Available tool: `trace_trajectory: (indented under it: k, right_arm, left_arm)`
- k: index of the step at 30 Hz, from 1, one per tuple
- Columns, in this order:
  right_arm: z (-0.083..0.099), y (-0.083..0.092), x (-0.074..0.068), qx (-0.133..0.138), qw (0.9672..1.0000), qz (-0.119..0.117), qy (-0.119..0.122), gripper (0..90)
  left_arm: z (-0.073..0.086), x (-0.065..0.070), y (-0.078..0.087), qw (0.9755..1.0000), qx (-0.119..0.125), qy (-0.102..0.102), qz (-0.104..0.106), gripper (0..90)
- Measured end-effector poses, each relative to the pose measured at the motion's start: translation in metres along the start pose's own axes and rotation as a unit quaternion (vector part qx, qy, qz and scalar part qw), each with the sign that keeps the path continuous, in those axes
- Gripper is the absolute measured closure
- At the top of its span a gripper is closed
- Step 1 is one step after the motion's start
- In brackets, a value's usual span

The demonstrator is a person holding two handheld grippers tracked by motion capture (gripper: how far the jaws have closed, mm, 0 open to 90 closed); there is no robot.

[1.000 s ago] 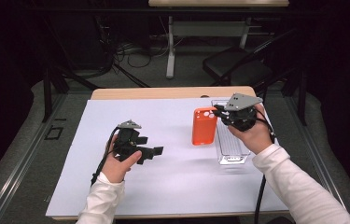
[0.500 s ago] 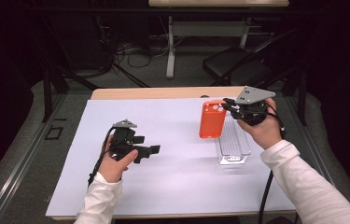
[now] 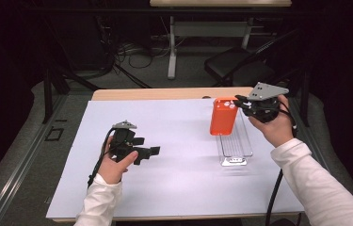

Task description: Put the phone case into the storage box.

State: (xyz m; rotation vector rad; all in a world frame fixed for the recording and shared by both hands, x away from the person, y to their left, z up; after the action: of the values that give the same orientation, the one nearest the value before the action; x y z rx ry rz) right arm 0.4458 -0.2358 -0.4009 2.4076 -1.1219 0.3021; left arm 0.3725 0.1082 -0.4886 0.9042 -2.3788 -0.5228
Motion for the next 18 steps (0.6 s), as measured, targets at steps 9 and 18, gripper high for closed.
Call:
trace_trajectory:
  k: [9,18]
  right_arm:
    - [0.01,0.004,0.013,-0.007,0.9999,0.011,0.001,81.1]
    - [0.02,0.005,0.024,-0.011,0.9997,0.021,0.006,81.0]
  left_arm:
    - [0.001,-0.003,0.0,1.0,-0.002,0.002,-0.004,18.9]
    - [0.002,-0.005,0.0,1.0,-0.003,0.005,-0.007,18.9]
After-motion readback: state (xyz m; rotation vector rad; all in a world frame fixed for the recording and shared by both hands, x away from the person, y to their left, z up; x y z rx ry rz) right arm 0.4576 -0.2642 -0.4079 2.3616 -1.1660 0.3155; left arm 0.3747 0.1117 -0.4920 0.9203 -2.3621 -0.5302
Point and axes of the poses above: each handheld gripper's, and its own axes: y roughly backward along the jaws, z roughly out of its underside, x roughly to its right, the point moved 6 cm from there along -y, roughly forward along the jaws, and after that the axes turned 8 degrees about x, right-handed, at the moved point
